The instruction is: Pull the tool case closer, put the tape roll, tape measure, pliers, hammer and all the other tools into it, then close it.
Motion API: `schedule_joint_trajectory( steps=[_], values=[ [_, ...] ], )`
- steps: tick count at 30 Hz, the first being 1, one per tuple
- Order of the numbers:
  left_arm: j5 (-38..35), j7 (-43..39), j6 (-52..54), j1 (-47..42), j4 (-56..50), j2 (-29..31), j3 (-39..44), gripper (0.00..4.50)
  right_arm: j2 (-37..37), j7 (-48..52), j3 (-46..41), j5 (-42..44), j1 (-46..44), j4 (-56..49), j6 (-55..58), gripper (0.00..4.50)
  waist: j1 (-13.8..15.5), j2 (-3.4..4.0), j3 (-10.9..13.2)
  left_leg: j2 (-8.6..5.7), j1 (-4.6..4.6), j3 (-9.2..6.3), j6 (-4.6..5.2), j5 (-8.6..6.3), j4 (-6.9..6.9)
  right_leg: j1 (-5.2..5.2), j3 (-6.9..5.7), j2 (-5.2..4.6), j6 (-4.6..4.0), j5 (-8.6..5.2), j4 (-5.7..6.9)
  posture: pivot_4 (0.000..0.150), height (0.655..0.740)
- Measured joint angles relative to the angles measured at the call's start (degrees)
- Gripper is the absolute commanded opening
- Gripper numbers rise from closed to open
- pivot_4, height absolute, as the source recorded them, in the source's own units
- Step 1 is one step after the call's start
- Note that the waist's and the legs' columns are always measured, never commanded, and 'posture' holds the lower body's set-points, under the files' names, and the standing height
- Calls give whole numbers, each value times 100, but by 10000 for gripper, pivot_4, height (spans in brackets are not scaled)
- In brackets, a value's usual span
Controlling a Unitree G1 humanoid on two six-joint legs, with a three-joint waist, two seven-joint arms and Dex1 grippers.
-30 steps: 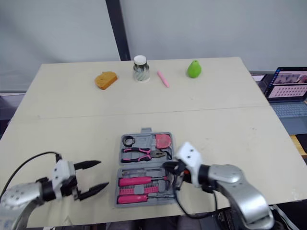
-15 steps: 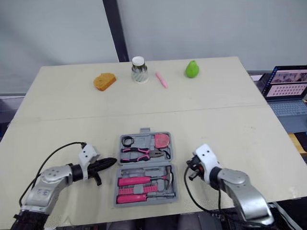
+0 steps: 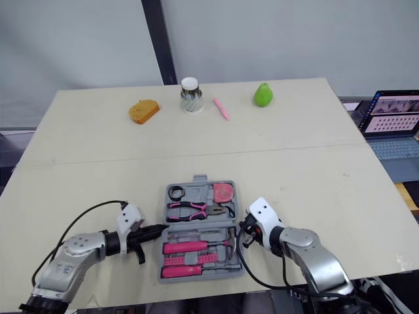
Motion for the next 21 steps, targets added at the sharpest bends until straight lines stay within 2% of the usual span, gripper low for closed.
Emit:
schedule_joint_trajectory(
  steps=[21],
  values=[
    [-57,-52,122,839,-748,410,31,267,-133,23,380,132,294,-487,261,0,-21,3,-3,3,3,-35,-1,-7,-8,-4,2,0,-1,-1,-7,1500,7400]
  ],
)
